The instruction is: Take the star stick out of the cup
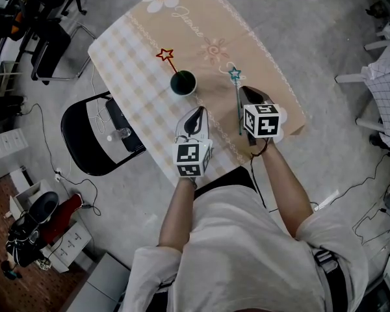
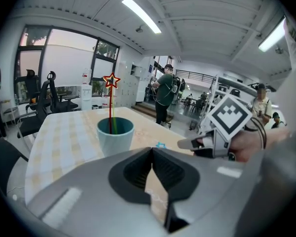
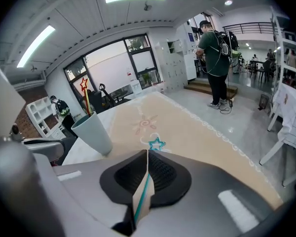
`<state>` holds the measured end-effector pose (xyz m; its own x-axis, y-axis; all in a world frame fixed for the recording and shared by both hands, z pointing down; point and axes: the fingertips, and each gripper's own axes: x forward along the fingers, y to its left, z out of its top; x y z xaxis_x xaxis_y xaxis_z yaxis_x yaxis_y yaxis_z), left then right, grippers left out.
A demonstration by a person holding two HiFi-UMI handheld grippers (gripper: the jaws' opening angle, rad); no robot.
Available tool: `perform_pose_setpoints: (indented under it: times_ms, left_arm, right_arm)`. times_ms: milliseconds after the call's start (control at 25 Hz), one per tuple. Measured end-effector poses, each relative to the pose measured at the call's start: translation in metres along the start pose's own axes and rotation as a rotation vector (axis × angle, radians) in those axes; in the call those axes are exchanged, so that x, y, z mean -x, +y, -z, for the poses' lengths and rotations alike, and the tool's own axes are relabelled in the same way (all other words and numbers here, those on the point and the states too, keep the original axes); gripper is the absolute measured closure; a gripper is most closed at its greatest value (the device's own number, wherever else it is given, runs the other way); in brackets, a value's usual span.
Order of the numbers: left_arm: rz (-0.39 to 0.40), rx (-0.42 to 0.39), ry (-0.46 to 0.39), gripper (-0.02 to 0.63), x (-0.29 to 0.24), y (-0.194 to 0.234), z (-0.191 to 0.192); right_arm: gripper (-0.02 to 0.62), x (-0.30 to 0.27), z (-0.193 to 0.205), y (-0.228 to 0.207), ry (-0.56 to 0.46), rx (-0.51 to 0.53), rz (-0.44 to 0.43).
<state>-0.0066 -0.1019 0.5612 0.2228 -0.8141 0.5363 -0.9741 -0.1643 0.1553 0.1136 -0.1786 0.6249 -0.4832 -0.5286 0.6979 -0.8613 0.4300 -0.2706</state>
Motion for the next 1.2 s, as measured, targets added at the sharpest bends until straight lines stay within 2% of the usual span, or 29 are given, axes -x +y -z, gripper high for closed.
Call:
perform_pose_setpoints:
  times_ms: [40, 360, 600, 760, 960, 1200]
  left_arm:
    - [-0.001, 0.001, -0.006, 0.604, 0.002, 0.000, -0.002]
    - [-0.038, 0.005, -0.081, 0.604, 0.030, 0.017, -0.029]
    - [-0.075, -0.007, -0.126, 0.604, 0.049, 0.041, -0.052]
    - [-0.076, -0.024, -0.130, 0.604, 0.050, 0.054, -0.067]
    - [-0.053, -0.090, -0.131, 0.603, 0.038, 0.067, -0.092]
    - [-0.032, -0.113, -0.110, 0.604, 0.019, 0.088, -0.102]
  right_arm:
    - [0.595, 0.004, -0.005, 0.003, -0.016, 0.006, -0.004]
    - [0.597, 0.031, -0.044, 0.046, -0.129, 0.099, -0.082]
    - [0.597, 0.041, -0.063, 0.078, -0.183, 0.124, -0.127]
    - [0.597, 0.047, -0.070, 0.093, -0.214, 0.120, -0.150]
    - [0.597, 0.052, -0.080, 0.106, -0.258, 0.103, -0.162]
    - [0.597, 0.054, -0.077, 0.125, -0.260, 0.127, -0.167]
